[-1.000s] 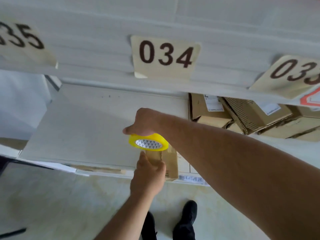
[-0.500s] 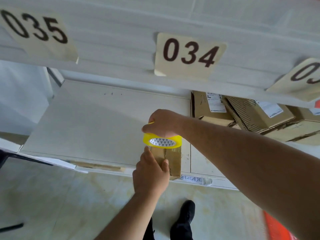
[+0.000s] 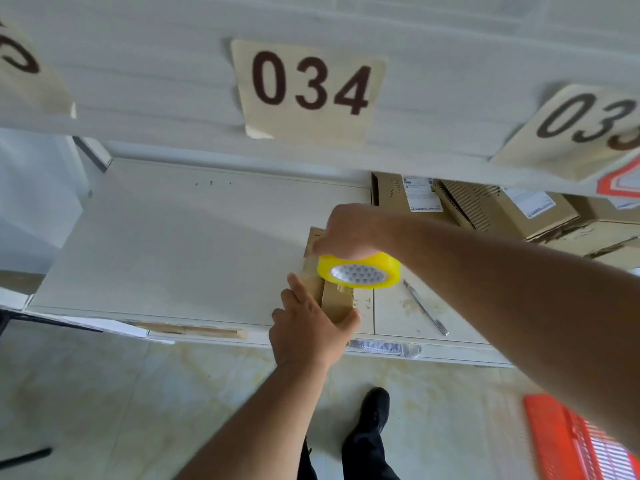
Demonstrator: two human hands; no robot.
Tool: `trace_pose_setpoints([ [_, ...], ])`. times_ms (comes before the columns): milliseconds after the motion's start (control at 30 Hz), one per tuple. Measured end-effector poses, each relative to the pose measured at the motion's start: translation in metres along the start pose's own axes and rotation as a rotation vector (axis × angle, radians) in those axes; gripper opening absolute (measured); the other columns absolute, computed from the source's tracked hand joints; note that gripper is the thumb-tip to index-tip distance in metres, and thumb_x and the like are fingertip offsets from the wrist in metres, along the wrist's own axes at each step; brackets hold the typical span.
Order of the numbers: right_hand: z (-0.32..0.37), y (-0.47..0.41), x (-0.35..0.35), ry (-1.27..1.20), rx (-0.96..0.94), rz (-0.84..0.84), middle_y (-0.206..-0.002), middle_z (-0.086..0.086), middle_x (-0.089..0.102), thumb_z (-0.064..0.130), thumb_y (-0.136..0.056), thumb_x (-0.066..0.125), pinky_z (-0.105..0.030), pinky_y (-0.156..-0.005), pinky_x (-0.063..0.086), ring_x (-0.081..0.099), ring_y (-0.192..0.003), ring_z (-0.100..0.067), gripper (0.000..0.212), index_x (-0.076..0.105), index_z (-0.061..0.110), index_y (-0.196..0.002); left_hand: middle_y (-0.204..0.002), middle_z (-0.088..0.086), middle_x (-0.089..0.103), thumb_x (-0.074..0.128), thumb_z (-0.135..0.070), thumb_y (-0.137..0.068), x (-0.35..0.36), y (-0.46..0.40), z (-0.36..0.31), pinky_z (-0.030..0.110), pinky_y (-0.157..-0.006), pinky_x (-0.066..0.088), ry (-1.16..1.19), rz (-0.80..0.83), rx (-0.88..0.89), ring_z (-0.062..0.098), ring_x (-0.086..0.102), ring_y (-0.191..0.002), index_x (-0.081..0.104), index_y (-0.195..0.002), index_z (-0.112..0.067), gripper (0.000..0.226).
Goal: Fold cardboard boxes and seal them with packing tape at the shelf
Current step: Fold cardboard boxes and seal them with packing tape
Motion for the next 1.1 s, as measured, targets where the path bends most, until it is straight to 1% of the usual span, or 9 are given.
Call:
trace_pose_setpoints([
  [100, -0.042, 0.018, 0.007, 0.138, 0.050, 0.072, -0.081, -0.004, 0.062, 0.070, -0.097, 0.047, -0.034, -0.068, 0.051, 0.061, -0.072, -0.020, 0.061, 0.060, 0.015, -0.074, -0.138, 0.006, 0.041, 0.051, -0.091, -0.070, -0.001, 0.000, 0.000, 0.041, -0.081, 0.050, -0.011, -0.013, 0.009, 0.034, 0.055, -0.111, -0.002, -0.160, -0.010, 0.132],
  [200, -0.075, 0.029, 0.030, 0.199, 0.075, 0.089, -0.092, -0.003, 0.069, 0.073, -0.098, 0.033, -0.041, -0.086, 0.057, 0.066, -0.087, -0.022, 0.069, 0.071, 0.016, -0.090, -0.140, 0.006, 0.041, 0.050, -0.091, -0.071, 0.000, 0.000, -0.001, 0.040, -0.078, 0.049, -0.034, -0.011, 0.018, 0.033, 0.055, -0.112, -0.001, -0.160, -0.011, 0.131],
  [300, -0.087, 0.032, 0.046, 0.177, 0.074, 0.090, -0.098, -0.004, 0.070, 0.071, -0.102, 0.025, -0.037, -0.080, 0.051, 0.066, -0.094, -0.022, 0.074, 0.072, 0.015, -0.097, -0.139, 0.006, 0.041, 0.051, -0.091, -0.071, 0.000, 0.000, -0.002, 0.039, -0.076, 0.047, -0.052, -0.014, 0.028, 0.033, 0.055, -0.111, -0.001, -0.160, -0.012, 0.131],
  [467, -0.094, 0.033, 0.060, 0.161, 0.082, 0.079, -0.126, -0.003, 0.067, 0.072, -0.101, 0.029, -0.039, -0.084, 0.048, 0.062, -0.115, -0.025, 0.072, 0.066, 0.018, -0.131, -0.138, 0.007, 0.042, 0.050, -0.092, -0.070, -0.002, 0.001, -0.002, 0.040, -0.076, 0.049, -0.079, -0.024, 0.037, 0.032, 0.056, -0.110, -0.001, -0.160, -0.010, 0.132],
  [567, -0.097, 0.033, 0.065, 0.143, 0.092, 0.077, -0.123, -0.002, 0.068, 0.073, -0.099, 0.033, -0.041, -0.091, 0.052, 0.062, -0.114, -0.024, 0.071, 0.066, 0.019, -0.130, -0.138, 0.007, 0.043, 0.050, -0.092, -0.070, -0.001, 0.001, -0.002, 0.040, -0.076, 0.049, -0.083, -0.019, 0.042, 0.033, 0.057, -0.110, -0.001, -0.160, -0.010, 0.132],
  [900, -0.108, 0.016, 0.100, 0.046, 0.120, 0.110, -0.134, 0.001, 0.064, 0.079, -0.096, 0.033, -0.043, -0.096, 0.047, 0.058, -0.125, -0.024, 0.074, 0.063, 0.024, -0.136, -0.140, 0.006, 0.042, 0.046, -0.094, -0.070, 0.003, -0.001, -0.001, 0.038, -0.075, 0.049, -0.098, -0.002, 0.054, 0.031, 0.056, -0.112, -0.005, -0.161, -0.012, 0.133],
  [1000, -0.111, 0.014, 0.104, 0.007, 0.118, 0.111, -0.132, 0.003, 0.065, 0.081, -0.094, 0.033, -0.043, -0.097, 0.049, 0.058, -0.123, -0.022, 0.074, 0.065, 0.027, -0.132, -0.153, 0.010, 0.033, 0.043, -0.094, -0.071, 0.001, -0.001, -0.004, 0.046, -0.091, 0.050, -0.132, -0.006, 0.066, 0.032, 0.050, -0.126, -0.012, -0.160, -0.011, 0.134],
  [1067, -0.113, 0.013, 0.106, 0.007, 0.121, 0.113, -0.126, 0.003, 0.068, 0.082, -0.093, 0.033, -0.044, -0.096, 0.050, 0.061, -0.118, -0.022, 0.075, 0.068, 0.025, -0.126, -0.169, 0.012, 0.003, 0.040, -0.093, -0.073, 0.003, -0.001, -0.017, 0.056, -0.113, 0.034, -0.208, 0.000, 0.149, 0.034, 0.025, -0.150, -0.018, -0.160, -0.014, 0.131],
  [1100, -0.114, 0.012, 0.108, 0.004, 0.123, 0.112, -0.124, 0.003, 0.068, 0.082, -0.093, 0.033, -0.044, -0.096, 0.051, 0.061, -0.117, -0.022, 0.075, 0.068, 0.025, -0.125, -0.171, 0.010, -0.011, 0.041, -0.093, -0.073, 0.006, -0.002, -0.025, 0.059, -0.117, 0.028, -0.228, 0.019, 0.184, 0.035, 0.012, -0.154, -0.019, -0.160, -0.017, 0.130],
])
Point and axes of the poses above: each hand's wrist, its own y-axis away from the middle knuckle, its own x-axis out of the palm, z = x × y, the point moved 8 cm from there along -y, towards the middle knuckle
